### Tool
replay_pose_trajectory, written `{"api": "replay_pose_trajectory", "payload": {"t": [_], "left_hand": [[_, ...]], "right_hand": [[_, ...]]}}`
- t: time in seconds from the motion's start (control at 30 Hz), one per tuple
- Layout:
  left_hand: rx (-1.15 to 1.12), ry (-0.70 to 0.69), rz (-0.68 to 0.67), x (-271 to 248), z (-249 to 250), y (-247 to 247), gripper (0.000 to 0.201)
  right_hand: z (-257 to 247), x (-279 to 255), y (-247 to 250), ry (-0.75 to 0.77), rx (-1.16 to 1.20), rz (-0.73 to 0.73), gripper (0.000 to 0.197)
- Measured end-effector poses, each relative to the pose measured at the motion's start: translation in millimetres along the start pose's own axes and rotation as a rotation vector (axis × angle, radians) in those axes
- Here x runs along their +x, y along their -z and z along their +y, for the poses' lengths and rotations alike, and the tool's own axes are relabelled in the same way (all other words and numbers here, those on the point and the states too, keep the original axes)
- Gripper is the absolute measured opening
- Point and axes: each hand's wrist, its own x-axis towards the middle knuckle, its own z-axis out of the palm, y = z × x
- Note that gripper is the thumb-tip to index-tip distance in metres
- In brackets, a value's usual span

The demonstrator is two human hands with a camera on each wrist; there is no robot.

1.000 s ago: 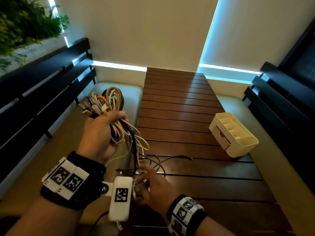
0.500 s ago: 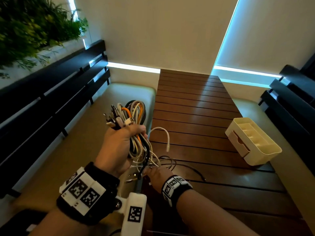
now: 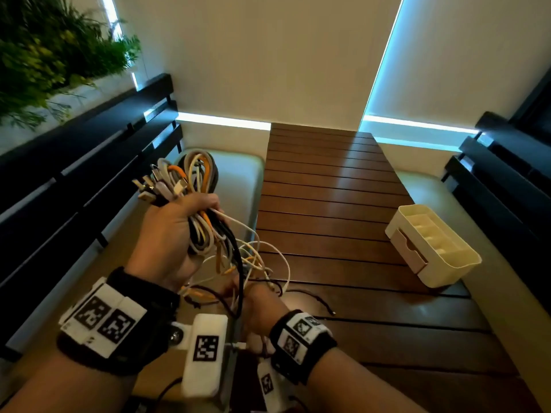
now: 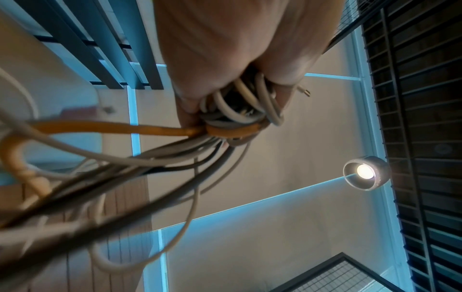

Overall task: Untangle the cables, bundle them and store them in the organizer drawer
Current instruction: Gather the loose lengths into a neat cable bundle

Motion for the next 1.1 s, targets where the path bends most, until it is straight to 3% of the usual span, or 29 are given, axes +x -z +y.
{"api": "replay_pose_trajectory", "payload": {"t": [0.13,0.3,0.4,0.5,0.63,0.7,0.83,0.93,1.1], "left_hand": [[-0.018,-0.004,-0.044,2.1,2.5,-5.6,0.009],[-0.069,0.048,-0.147,0.8,-15.8,-47.5,0.027],[-0.094,0.078,-0.186,-2.7,-33.6,-76.2,0.022],[-0.058,0.101,-0.18,-0.3,-52.2,-95.1,0.019],[-0.023,0.135,-0.117,12.5,-73.0,-106.3,0.019],[-0.012,0.134,-0.084,18.7,-82.6,-110.1,0.016],[-0.02,0.157,-0.087,20.3,-103.1,-121.4,0.009],[0.005,0.166,-0.121,12.1,-112.3,-136.8,0.005],[0.035,0.115,-0.174,0.5,-110.2,-163.2,0.009]], "right_hand": [[35.0,-42.7,42.2,-0.167,0.228,0.002,0.021],[53.9,-90.6,99.4,-0.247,0.372,0.109,0.028],[59.6,-116.5,128.8,-0.256,0.326,0.117,0.039],[65.5,-143.7,148.2,-0.325,0.258,0.122,0.068],[68.9,-174.8,163.6,-0.339,0.061,0.155,0.048],[69.4,-185.8,166.6,-0.324,0.037,0.242,0.041],[63.4,-196.5,177.5,-0.245,-0.052,0.597,0.056],[62.2,-195.3,185.0,-0.258,-0.052,0.655,0.066],[53.7,-201.0,186.7,-0.158,0.245,0.846,0.033]]}}
